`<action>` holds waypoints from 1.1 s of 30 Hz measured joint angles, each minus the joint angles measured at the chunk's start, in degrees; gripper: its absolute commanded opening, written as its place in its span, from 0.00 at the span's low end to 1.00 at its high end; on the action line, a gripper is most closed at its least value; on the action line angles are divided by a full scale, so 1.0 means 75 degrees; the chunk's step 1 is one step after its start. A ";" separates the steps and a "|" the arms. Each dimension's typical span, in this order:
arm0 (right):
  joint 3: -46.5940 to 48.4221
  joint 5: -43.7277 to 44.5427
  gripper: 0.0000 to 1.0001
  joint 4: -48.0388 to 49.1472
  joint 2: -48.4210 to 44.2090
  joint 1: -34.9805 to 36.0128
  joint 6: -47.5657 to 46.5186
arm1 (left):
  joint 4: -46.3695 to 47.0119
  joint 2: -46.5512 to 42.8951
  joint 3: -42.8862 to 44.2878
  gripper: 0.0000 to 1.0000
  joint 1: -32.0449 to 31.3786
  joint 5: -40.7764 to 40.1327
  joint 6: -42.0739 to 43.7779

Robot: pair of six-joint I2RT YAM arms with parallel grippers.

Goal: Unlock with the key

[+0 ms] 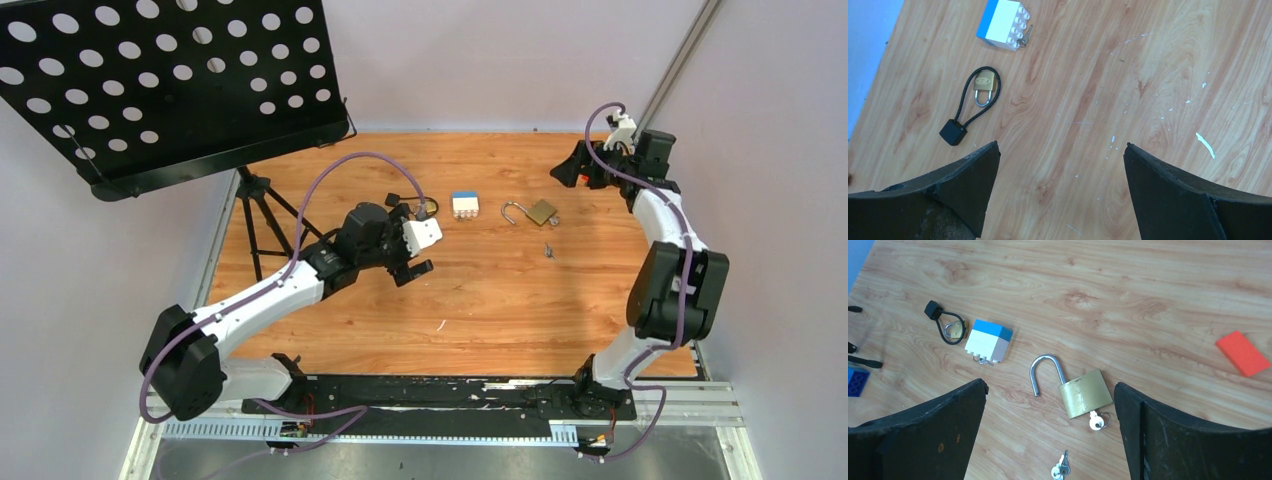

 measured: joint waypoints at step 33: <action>-0.2771 0.0020 1.00 -0.0568 -0.5657 0.0000 -0.0670 | 0.0562 0.2763 0.1411 1.00 0.0003 -0.1419 -0.0207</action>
